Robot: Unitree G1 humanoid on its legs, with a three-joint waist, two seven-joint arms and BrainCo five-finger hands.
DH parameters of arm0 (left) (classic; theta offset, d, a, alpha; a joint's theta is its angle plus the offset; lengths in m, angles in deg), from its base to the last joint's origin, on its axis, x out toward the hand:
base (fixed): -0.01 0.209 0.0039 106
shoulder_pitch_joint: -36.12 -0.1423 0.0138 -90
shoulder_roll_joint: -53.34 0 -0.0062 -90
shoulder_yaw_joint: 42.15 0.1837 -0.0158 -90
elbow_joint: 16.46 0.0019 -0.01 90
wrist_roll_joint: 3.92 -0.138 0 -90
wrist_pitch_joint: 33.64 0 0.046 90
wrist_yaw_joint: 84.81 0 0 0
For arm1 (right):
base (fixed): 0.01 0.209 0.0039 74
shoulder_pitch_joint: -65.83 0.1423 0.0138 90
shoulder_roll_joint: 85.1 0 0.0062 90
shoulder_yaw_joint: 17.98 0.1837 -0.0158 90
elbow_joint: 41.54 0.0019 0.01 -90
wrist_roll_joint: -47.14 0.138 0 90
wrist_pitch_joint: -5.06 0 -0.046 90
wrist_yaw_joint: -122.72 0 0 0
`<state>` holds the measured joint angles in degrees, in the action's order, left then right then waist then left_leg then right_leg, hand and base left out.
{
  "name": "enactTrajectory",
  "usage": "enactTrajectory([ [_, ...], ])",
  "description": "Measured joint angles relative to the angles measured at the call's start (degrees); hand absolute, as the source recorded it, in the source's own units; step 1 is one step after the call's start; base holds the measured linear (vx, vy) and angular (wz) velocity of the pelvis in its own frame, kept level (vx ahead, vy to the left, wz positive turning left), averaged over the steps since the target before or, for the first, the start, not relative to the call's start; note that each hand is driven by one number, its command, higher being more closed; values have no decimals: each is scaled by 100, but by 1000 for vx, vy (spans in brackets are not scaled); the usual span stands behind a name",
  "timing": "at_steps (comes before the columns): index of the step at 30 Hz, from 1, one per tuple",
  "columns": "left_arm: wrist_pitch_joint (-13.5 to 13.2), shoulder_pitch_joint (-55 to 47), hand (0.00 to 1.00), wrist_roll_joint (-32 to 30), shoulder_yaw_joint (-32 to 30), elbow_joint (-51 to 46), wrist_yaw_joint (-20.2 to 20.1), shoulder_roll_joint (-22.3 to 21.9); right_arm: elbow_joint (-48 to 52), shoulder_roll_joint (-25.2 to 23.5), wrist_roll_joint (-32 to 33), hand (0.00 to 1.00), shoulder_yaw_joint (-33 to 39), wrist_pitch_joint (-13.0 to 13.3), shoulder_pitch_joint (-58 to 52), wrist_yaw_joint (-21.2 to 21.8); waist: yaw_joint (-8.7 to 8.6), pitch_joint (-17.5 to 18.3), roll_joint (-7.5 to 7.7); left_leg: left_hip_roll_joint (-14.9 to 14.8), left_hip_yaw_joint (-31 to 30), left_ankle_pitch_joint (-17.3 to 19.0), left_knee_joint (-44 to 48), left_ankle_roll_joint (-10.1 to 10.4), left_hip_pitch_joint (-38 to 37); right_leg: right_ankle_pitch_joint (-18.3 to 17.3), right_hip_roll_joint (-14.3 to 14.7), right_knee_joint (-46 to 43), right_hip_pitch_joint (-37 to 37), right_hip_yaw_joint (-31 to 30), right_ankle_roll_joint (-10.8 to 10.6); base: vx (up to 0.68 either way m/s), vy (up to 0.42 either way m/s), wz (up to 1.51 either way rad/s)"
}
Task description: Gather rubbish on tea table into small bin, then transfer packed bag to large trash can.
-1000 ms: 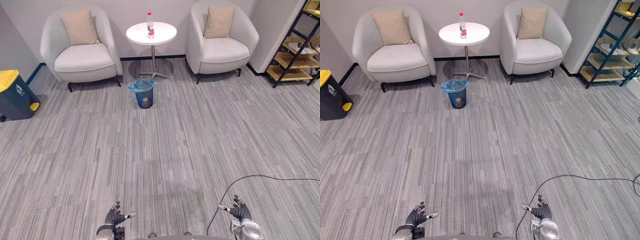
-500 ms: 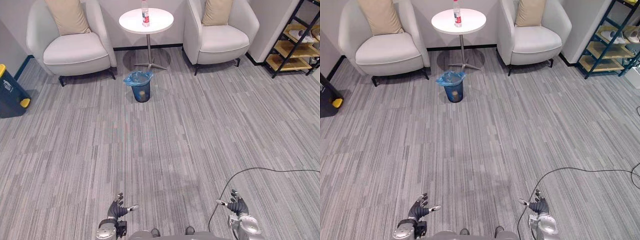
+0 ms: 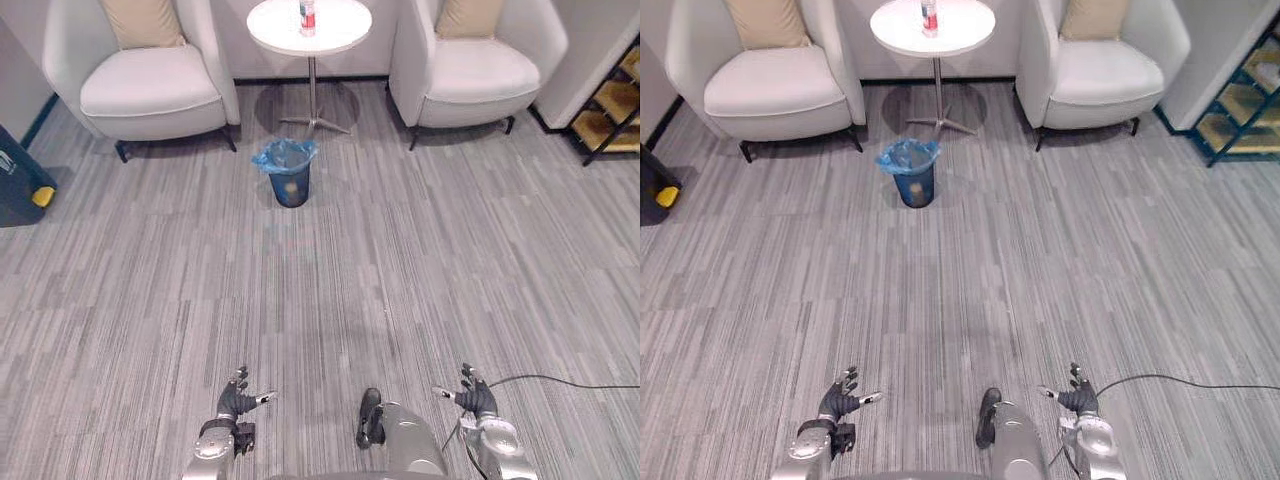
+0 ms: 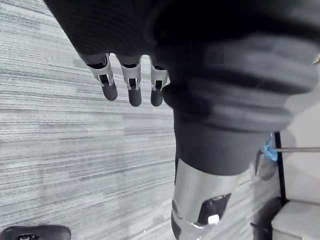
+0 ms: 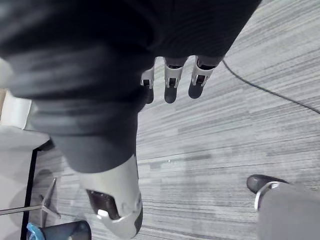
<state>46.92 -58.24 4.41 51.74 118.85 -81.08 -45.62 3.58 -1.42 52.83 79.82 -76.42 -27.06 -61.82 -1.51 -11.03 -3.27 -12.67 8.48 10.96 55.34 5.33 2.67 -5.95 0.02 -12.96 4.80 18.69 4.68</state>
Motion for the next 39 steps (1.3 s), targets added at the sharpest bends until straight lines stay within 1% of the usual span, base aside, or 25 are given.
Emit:
enactTrajectory([
  [2,-1,1,0,0,0,-28,0,-15,102,30,138,0,27,34,-23,-65,100,-69,119,-131,177,114,523,-180,469,-6,17,416,-631,-152,-5,470,-131,-32],
  [4,-3,26,0,1,-2,-51,4,-23,141,58,220,0,49,55,-10,-76,217,-72,62,-123,167,157,398,-244,1032,-59,13,732,-950,-293,-86,355,-19,-41],
  [7,3,77,0,2,-2,-52,9,-50,117,40,281,0,176,0,-30,-79,253,-164,88,280,130,176,-1036,-272,1635,-251,-228,834,-1367,-402,-337,388,161,-15],
  [9,4,36,0,3,4,-80,7,-140,118,16,280,0,260,2,-110,-76,269,-135,40,650,15,-173,-2909,-41,1603,-468,-341,839,-1556,-444,-544,338,204,-13],
  [10,8,6,0,10,9,-99,7,-200,43,43,280,0,254,-8,-130,-78,344,-94,-173,673,-272,-1196,-3813,-313,1525,-706,-216,796,-1667,-567,-709,475,290,-20],
  [11,14,4,0,12,6,-94,9,-167,-41,-37,280,0,239,-15,-98,-78,384,-82,-91,794,-228,-1165,-3802,-509,1471,-750,-306,810,-1725,-621,-757,417,230,-6],
  [12,3,39,0,16,-1,-153,10,-98,-67,-96,278,0,148,-14,-94,-72,392,-48,164,1023,-196,-967,-3740,-573,1518,-819,-513,816,-1716,-751,-805,431,190,23],
  [13,7,130,0,65,0,-154,4,-95,-68,-83,274,0,128,-13,-59,-74,394,-45,247,1135,-206,-640,-3306,-648,1744,-939,-628,729,-1683,-925,-927,424,177,27],
  [16,16,64,0,108,0,-145,5,-117,-167,-73,265,0,102,-17,106,-68,495,-60,280,1171,51,-58,-2800,-771,1601,-1133,-858,-110,-1526,-1347,-1050,416,197,-34],
  [17,15,-40,0,108,1,-139,6,-92,-168,-76,255,0,30,-6,164,-46,572,-53,276,1174,270,168,-2879,-822,1226,-1082,-987,-1263,-1135,-1712,-1148,414,202,-60],
  [19,18,-99,0,108,27,-129,9,-18,-217,-102,192,0,1,-5,193,-27,546,-37,303,1249,370,326,-3049,-869,834,-866,-1107,-2606,-616,-1904,-1770,414,134,-39],
  [20,18,-98,0,108,51,-101,11,45,-315,-109,126,0,3,-7,243,-22,525,-31,314,1313,382,389,-3205,-915,511,-890,-1158,-3450,-244,-1855,-1795,512,88,-18],
  [21,18,-69,0,110,63,-54,14,83,-418,-107,67,0,5,-27,223,-21,499,-32,311,1327,416,405,-3391,-946,161,-1044,-1194,-3908,54,-1641,-1501,437,41,-9],
  [23,14,-78,0,120,75,-35,19,120,-444,-89,51,0,-120,-29,238,-19,370,-15,280,1270,412,393,-3657,-926,-257,-1259,-1172,-3823,469,-1130,-1084,409,-32,-2],
  [24,14,-60,0,121,68,6,18,136,-444,-71,46,0,-183,-26,250,-13,314,-2,227,1157,415,356,-3740,-865,-437,-1338,-1084,-3459,762,-875,-935,383,-80,-2],
  [26,14,-67,0,122,46,33,17,130,-444,-54,46,0,-189,-27,240,-14,227,-15,112,926,402,301,-3756,-774,-659,-1297,-869,-2608,1103,-720,-871,383,-134,0],
  [28,7,-30,0,121,48,164,18,128,-443,-29,47,0,-189,-29,191,-17,203,-4,108,809,339,245,-3977,-640,-975,-757,-715,-1381,1322,-780,-771,482,-196,14],
  [29,8,-19,0,119,58,280,18,135,-438,-23,45,0,-186,-28,106,-23,176,31,194,850,221,251,-4162,-407,-1165,444,-663,-601,1272,-797,-603,612,-262,21],
  [30,14,54,0,120,37,438,25,25,-520,64,43,0,-159,-37,40,-24,190,85,42,652,62,303,-4235,-278,-1306,762,-516,-729,1256,-763,-371,609,-260,13],
  [32,8,94,0,116,31,474,23,2,-541,86,43,0,-141,-38,122,-25,210,114,-10,504,-156,118,-4232,-8,-1333,405,-390,-883,1253,-702,-251,458,-232,5],
  [33,7,170,0,114,32,474,21,-25,-534,97,44,0,-109,-28,146,-22,131,128,-43,427,-377,-7,-3987,137,-1213,204,-365,-940,1173,-571,-212,426,-252,30],
  [35,1,234,0,114,15,468,18,-76,-544,91,47,0,-94,-31,104,-27,64,104,-85,264,-645,-260,-2800,345,-783,60,-282,-693,710,-384,-169,342,-214,44],
  [37,2,168,0,116,2,439,14,-146,-522,90,56,0,-188,-18,-1,-31,109,68,-35,67,-698,-765,-1104,338,-159,0,-185,-236,49,-312,-103,312,-151,21],
  [38,4,98,0,115,14,349,12,-188,-516,84,66,0,-191,-4,-47,-40,153,17,-60,-102,-525,-519,-155,31,265,-70,-94,30,-383,-297,-13,316,-115,3],
  [39,4,78,0,114,19,291,6,-202,-505,78,74,0,-181,-5,-94,-48,234,14,-63,-154,-382,-378,179,-180,520,-145,-54,198,-625,-328,42,301,-68,-4],
])
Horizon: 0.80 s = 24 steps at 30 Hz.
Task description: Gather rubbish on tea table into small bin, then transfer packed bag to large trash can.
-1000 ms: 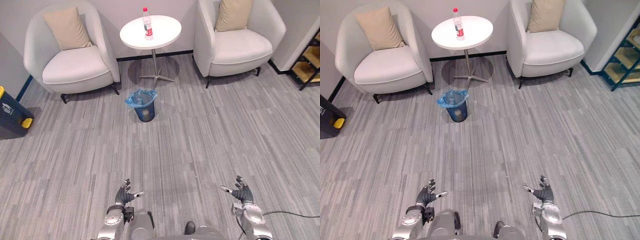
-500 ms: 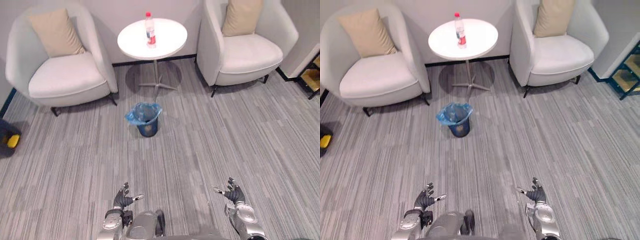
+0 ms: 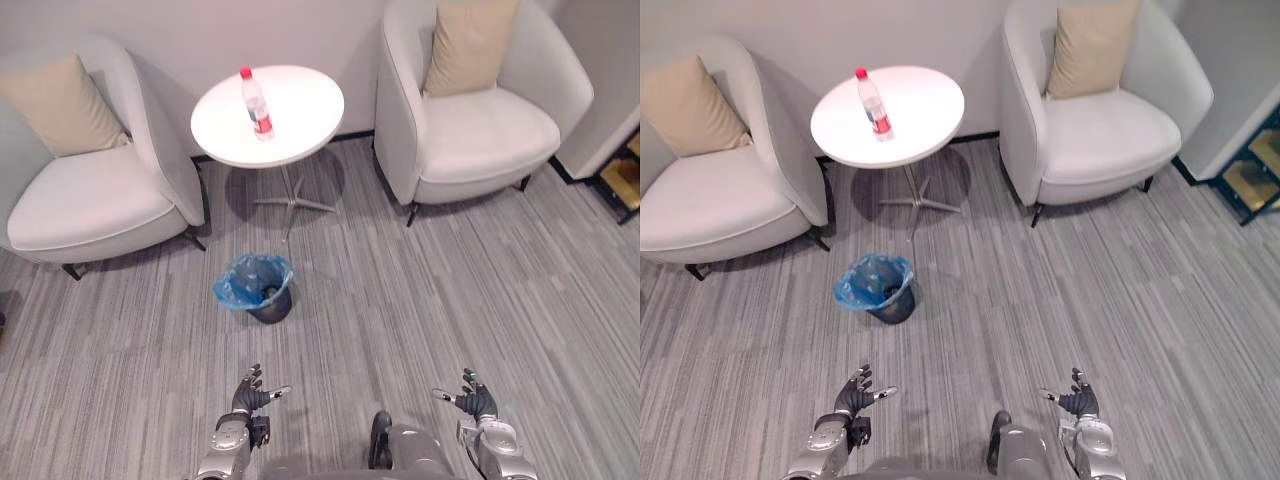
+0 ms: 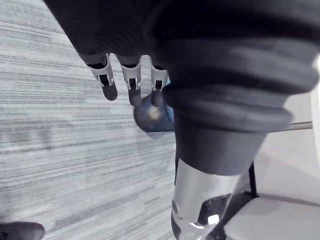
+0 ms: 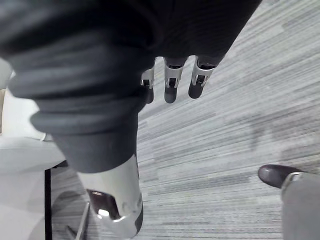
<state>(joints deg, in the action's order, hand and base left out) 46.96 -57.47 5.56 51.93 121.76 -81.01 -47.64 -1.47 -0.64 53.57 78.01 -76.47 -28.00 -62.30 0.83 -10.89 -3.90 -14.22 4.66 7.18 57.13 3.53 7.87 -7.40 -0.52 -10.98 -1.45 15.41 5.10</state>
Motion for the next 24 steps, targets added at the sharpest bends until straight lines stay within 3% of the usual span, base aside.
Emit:
enactTrajectory([
  [1,0,-90,0,2,-14,-94,2,-3,33,-19,10,0,52,-1,-44,-4,42,-3,-7,38,194,228,14,-70,433,-17,4,235,-273,-13,-22,205,-29,-9],
  [3,3,-127,0,2,-21,-98,4,0,62,-34,27,0,95,-3,-35,-2,75,-6,-12,83,373,323,-394,-66,714,-35,-23,329,-381,-46,-58,180,37,-10],
  [4,7,-149,0,2,-14,-101,2,-6,102,-43,34,0,126,-4,-39,-4,98,-12,-2,202,451,335,-977,-85,851,-33,-73,335,-452,-73,-182,358,139,-12],
  [5,11,-152,0,2,0,-114,1,-36,125,-64,36,0,259,-7,-70,-5,150,-19,6,470,525,260,-2285,-32,877,-116,-177,323,-541,-89,-357,333,153,-4],
  [6,12,-161,0,2,5,-146,0,-51,125,-57,36,0,280,-10,-77,-10,154,-15,-8,569,523,121,-2916,37,851,-164,-201,317,-577,-83,-427,427,214,4],
  [7,10,-194,0,1,11,-245,0,-78,140,4,34,0,322,-11,-77,-20,175,1,-156,682,466,-649,-4160,54,691,-301,-138,289,-645,-103,-603,278,166,3],
  [8,16,-193,0,1,-1,-264,3,-38,103,-46,34,0,309,-35,-3,-27,225,-29,-111,809,513,-841,-4276,-362,572,-416,-198,234,-676,-181,-693,341,164,14],
  [9,-2,-164,0,2,-5,-355,5,15,177,-96,30,0,264,-17,12,-8,237,-6,99,1044,550,-766,-4429,-371,541,-474,-373,346,-717,-311,-790,334,134,20],
  [11,3,-65,0,1,-5,-361,3,51,176,-85,26,0,267,-13,35,-13,326,-49,187,1155,562,-467,-4105,-464,659,-530,-500,394,-747,-319,-880,357,133,10],
  [12,9,-95,0,0,-4,-356,-1,32,156,-87,14,0,238,-17,124,-3,375,-46,215,1231,608,-23,-3627,-570,727,-636,-636,321,-900,-392,-1057,309,123,-13],
  [13,11,-145,0,0,0,-352,-5,21,125,-89,-2,0,239,-16,170,2,378,-43,219,1265,657,164,-3516,-577,682,-704,-713,133,-890,-482,-1147,390,171,-17],
  [15,18,-319,0,2,27,-298,-7,24,69,-120,-35,0,192,-17,237,21,344,-15,192,1387,769,469,-3653,-622,195,-760,-972,-1653,-305,-928,-1394,343,161,-19],
  [17,19,-386,0,2,80,-276,-3,161,68,-174,-60,0,63,-18,207,33,310,19,316,1548,770,565,-3941,-666,-252,-590,-1196,-3197,287,-1060,-1789,332,89,-2],
  [18,21,-382,0,1,88,-265,-2,208,59,-182,-75,0,44,-19,168,40,306,21,333,1577,736,605,-3985,-713,-391,-651,-1232,-3577,434,-1025,-1717,476,36,27],
  [19,20,-365,0,2,104,-264,0,271,-70,-178,-141,0,45,-26,106,39,247,36,353,1581,626,643,-4092,-762,-752,-882,-1286,-4072,785,-710,-1356,406,-3,29],
  [20,19,-362,0,2,108,-264,0,277,-91,-175,-147,0,44,-29,102,40,229,37,354,1578,598,649,-4125,-762,-812,-921,-1285,-4076,833,-628,-1287,489,-40,51],
  [21,18,-357,0,3,142,-256,1,314,-151,-171,-163,0,27,-33,120,40,118,35,342,1531,464,655,-4265,-747,-1037,-1048,-1248,-3915,1086,-309,-1060,406,-92,43],
  [24,17,-237,0,3,143,-139,0,290,-165,-134,-195,0,22,-31,136,55,2,-6,165,1201,307,654,-4346,-736,-1302,-1066,-931,-2909,1640,-90,-901,402,-153,37],
])
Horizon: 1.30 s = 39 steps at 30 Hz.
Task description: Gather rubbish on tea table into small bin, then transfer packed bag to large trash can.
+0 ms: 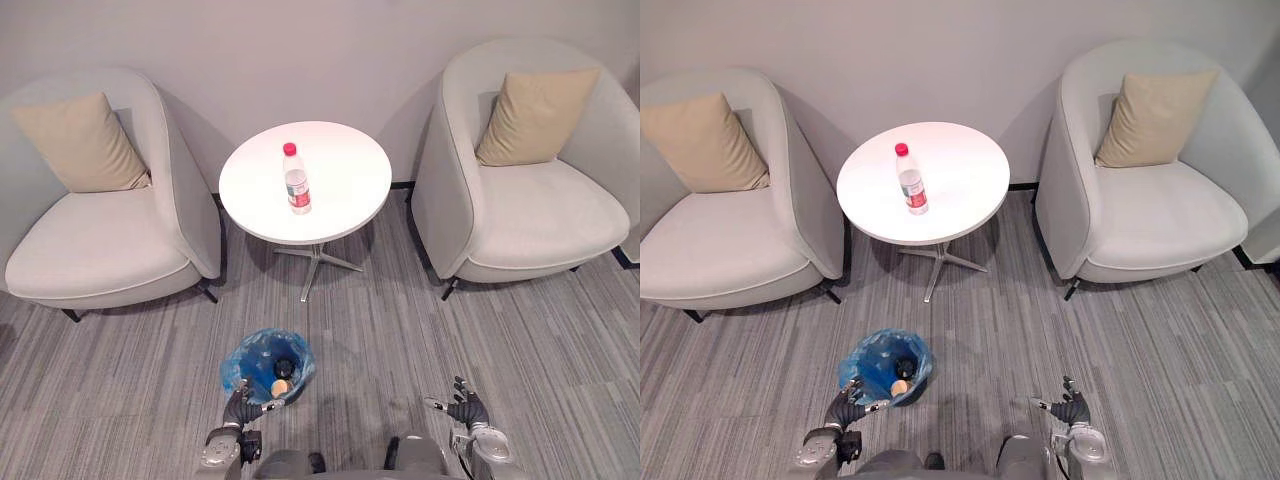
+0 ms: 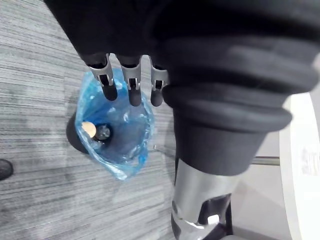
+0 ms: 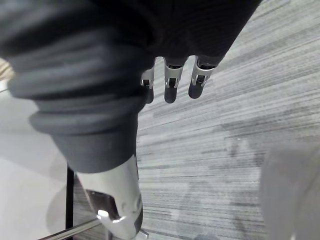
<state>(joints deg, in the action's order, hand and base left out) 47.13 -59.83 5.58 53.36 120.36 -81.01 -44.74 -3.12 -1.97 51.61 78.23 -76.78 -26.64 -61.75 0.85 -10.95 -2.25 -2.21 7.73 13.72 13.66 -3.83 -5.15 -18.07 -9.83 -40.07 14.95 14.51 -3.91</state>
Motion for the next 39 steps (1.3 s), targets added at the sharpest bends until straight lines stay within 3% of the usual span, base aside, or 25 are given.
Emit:
enactTrajectory([
  [2,-8,33,0,-4,-7,42,2,24,2,2,1,0,-4,1,-32,34,-16,15,17,-195,-87,46,-75,265,-264,620,216,1494,158,-234,6,433,-262,44],
  [3,-9,46,0,-6,-18,119,3,39,-11,16,1,0,-7,0,-132,55,-19,15,134,-178,-212,188,-104,561,-430,1838,213,2021,78,-396,22,337,-230,43],
  [4,-7,88,0,-7,-20,219,5,-52,-55,91,1,0,2,0,-153,65,-28,14,33,-302,-316,250,-115,652,-501,1820,327,1905,49,-341,263,391,-274,29],
  [5,-12,67,0,-9,-16,258,-4,-110,-93,143,2,0,6,-3,-86,67,8,70,-52,-480,-338,187,-161,766,-529,1561,462,1696,106,-348,322,340,-265,8],
  [7,-3,114,0,-19,-19,353,-2,-118,-97,129,4,0,58,0,-13,74,-86,90,-89,-626,-589,126,151,866,-456,1137,520,1466,70,-137,440,350,-308,34],
  [10,-5,204,0,-20,-168,334,5,-196,-95,37,15,0,33,-2,-70,75,-124,63,-116,-910,-945,-195,2236,1227,469,955,704,1844,-527,159,505,287,-273,46],
  [11,-3,190,0,-17,-139,324,-4,-232,-94,24,73,0,-46,2,-151,63,-58,12,-129,-1166,-847,-228,3390,1183,921,944,874,2211,-1017,267,567,263,-167,17],
  [13,-3,194,0,-9,-136,309,-2,-276,-95,-15,183,0,-21,3,-193,50,40,-32,-129,-1288,-512,-108,3884,994,1248,1026,969,2603,-1491,330,621,259,-113,12],
  [16,-4,206,0,-9,-140,149,-1,-294,18,-19,235,0,42,6,-123,-42,58,-23,-146,-1037,-80,-2,2775,822,1689,1048,922,2958,-1859,397,571,222,1,12],
  [17,-2,203,0,-8,-137,110,-1,-302,106,-12,248,0,93,8,-128,-46,78,-21,-165,-812,11,-116,1685,842,1686,1017,864,2936,-1901,394,519,331,123,4],
  [18,-2,204,0,-8,-130,83,-2,-332,136,25,268,0,136,14,-146,-46,89,-8,-257,-680,56,-725,773,817,1625,947,890,2885,-1930,402,424,344,143,5],
  [19,0,213,0,-7,-126,88,-3,-316,100,10,269,0,194,3,-123,-46,133,-18,-308,-644,71,-987,624,508,1583,883,879,2838,-1950,363,351,271,91,10],
  [20,0,239,0,-7,-126,59,2,-280,119,-30,269,0,207,-7,-128,-46,175,-43,-144,-465,195,-1098,360,532,1383,873,759,2851,-1963,227,306,199,52,9],
  [22,1,240,0,-7,-126,48,-1,-226,119,-37,268,0,213,-8,-107,-49,180,-50,-25,-301,187,-1112,165,492,1324,816,628,2934,-1985,188,214,210,69,15],
  [25,14,199,0,-10,-118,52,-3,-184,117,-31,263,0,209,-8,46,-51,173,-47,42,-108,217,-1016,57,362,1155,663,443,2876,-2085,107,68,163,45,7],
  [28,15,100,0,-8,-118,70,-6,-193,108,-25,162,0,189,-7,109,-37,208,-49,106,98,331,-632,26,262,845,234,90,2067,-2023,-12,-220,106,39,-6],
  [29,21,28,0,-7,-99,103,-10,-187,98,-28,141,0,157,-8,136,-31,192,-11,144,189,338,-542,13,221,749,173,-64,1107,-1659,-221,-346,94,37,2],
  [32,22,10,0,-7,-60,98,-12,-37,44,-124,55,0,145,-43,40,-27,122,50,187,320,86,-473,-25,114,462,447,-325,-456,-1038,-409,-669,176,40,35],
  [33,20,30,0,-6,-59,98,-9,14,-23,-138,34,0,19,-79,-2,-21,73,102,242,300,-97,-449,-21,82,444,159,-277,-464,-890,-505,-431,224,-6,67],
  [37,21,89,0,-5,-71,105,-5,103,-98,-121,6,0,-22,-77,-16,-28,-11,114,320,171,-616,-517,3,209,410,32,202,678,-594,-1025,-274,178,-105,84],
  [38,12,86,0,-5,-72,104,-4,151,-100,-131,7,0,-21,-75,-52,-27,18,180,448,247,-661,-508,12,309,418,534,263,1558,-643,-1260,-150,160,-145,74],
  [39,20,137,0,-7,-61,247,-7,82,-167,-85,8,0,23,-79,-69,-29,7,153,409,247,-846,-433,36,445,340,950,270,1719,-764,-1216,-4,174,-162,61],
])
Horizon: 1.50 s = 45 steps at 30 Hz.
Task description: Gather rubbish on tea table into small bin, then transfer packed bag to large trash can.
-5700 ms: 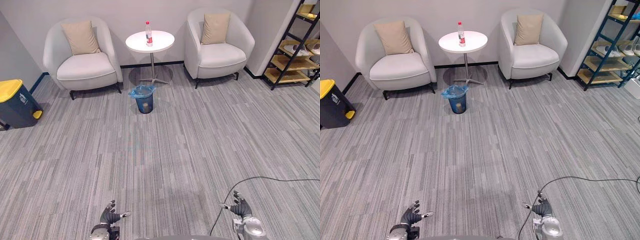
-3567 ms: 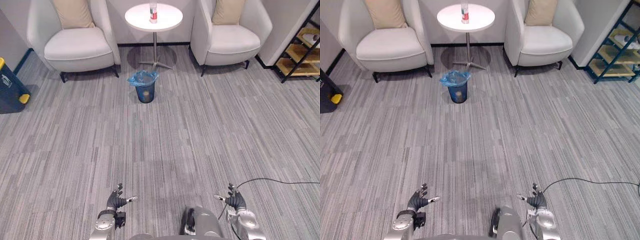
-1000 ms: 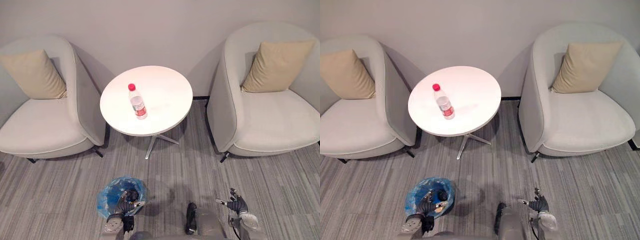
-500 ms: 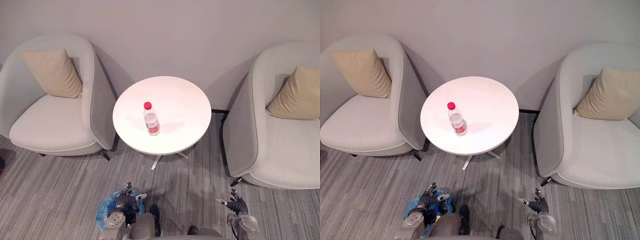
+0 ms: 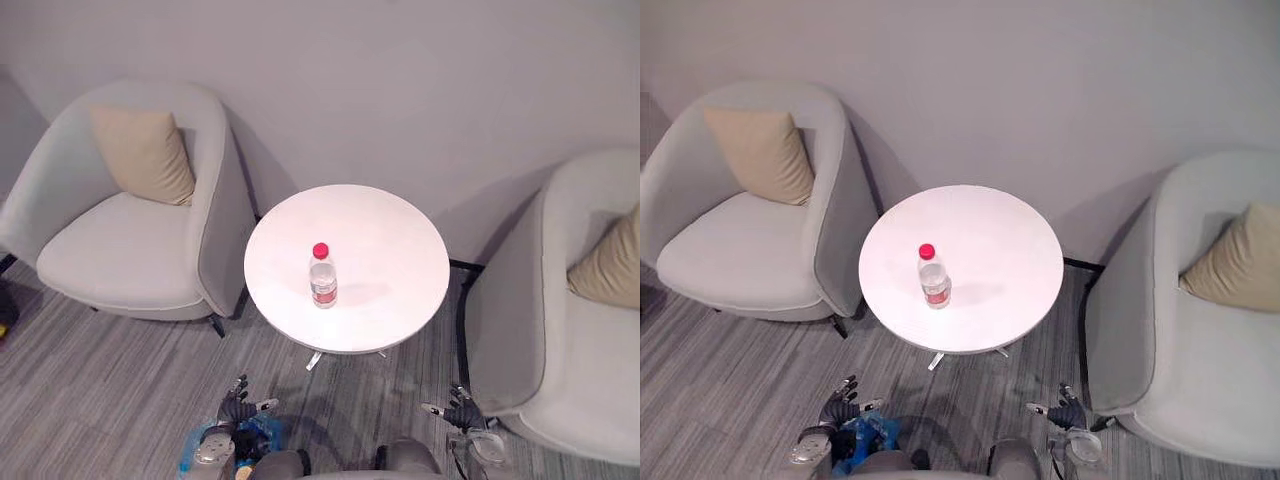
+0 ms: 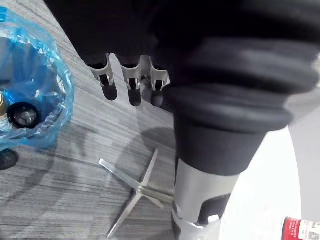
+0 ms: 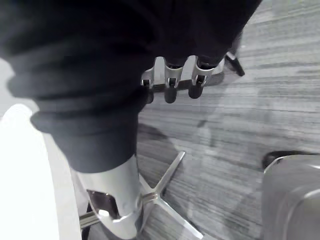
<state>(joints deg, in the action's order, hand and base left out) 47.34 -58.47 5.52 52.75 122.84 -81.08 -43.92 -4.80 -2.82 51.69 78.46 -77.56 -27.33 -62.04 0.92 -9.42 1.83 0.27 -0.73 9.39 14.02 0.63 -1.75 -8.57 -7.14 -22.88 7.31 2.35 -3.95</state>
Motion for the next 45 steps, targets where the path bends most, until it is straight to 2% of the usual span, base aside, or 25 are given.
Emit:
enactTrajectory([
  [2,-3,-110,0,1,-3,38,-5,-137,16,45,0,0,40,3,-7,3,21,81,-127,-211,-65,-24,-97,97,-15,65,143,335,-168,131,90,166,-199,26],
  [3,-2,-121,0,0,-3,77,-8,-169,22,55,1,0,45,7,0,2,18,155,-256,-281,-93,-41,-236,159,-34,131,245,521,-223,209,137,137,-181,13],
  [6,-7,-125,0,0,-59,82,-9,-158,28,51,1,0,50,6,-12,2,12,192,-320,-440,-203,-159,-541,330,-119,305,421,919,-412,335,236,63,-101,11],
  [13,-10,-97,0,-2,-55,105,-110,-151,237,45,-57,0,45,3,-172,2,3,230,-208,-507,-348,-332,-825,368,-202,581,506,1542,-782,520,256,5,-23,12],
  [21,-9,-242,0,-12,-53,94,-114,-130,1672,38,-324,0,-141,108,-235,2,10,237,-221,-471,-381,-598,-1182,343,-310,896,500,2046,-991,565,239,-54,8,4],
  [31,-9,-452,0,-23,-52,46,-136,-123,2933,244,-532,0,-786,148,-54,5,70,270,-177,-431,-562,-616,-1230,359,-78,997,483,2317,-960,731,200,-32,2,7],
  [33,-9,-458,0,-48,-52,25,-148,-121,2983,289,-579,0,-900,167,83,5,155,275,-173,-429,-572,-626,-1233,370,-35,999,480,2317,-915,768,195,35,4,11],
  [40,-16,-551,0,-54,-42,-76,-238,-120,2981,414,-748,0,-1278,183,894,-24,200,277,-177,-330,-881,-707,-1206,334,125,997,426,2376,-900,1080,202,63,7,23],
  [42,-19,-542,0,-53,-40,-114,-241,-120,2928,444,-748,0,-1435,188,1074,-34,322,277,-177,-308,-889,-711,-1205,331,142,998,408,2392,-902,1117,200,19,15,9],
  [45,-31,-547,0,-48,-20,-165,-246,-118,2601,442,-743,0,-1654,212,1487,-49,351,256,-183,-262,-1052,-775,-1201,323,268,1004,375,2412,-874,1255,195,-25,14,28],
])
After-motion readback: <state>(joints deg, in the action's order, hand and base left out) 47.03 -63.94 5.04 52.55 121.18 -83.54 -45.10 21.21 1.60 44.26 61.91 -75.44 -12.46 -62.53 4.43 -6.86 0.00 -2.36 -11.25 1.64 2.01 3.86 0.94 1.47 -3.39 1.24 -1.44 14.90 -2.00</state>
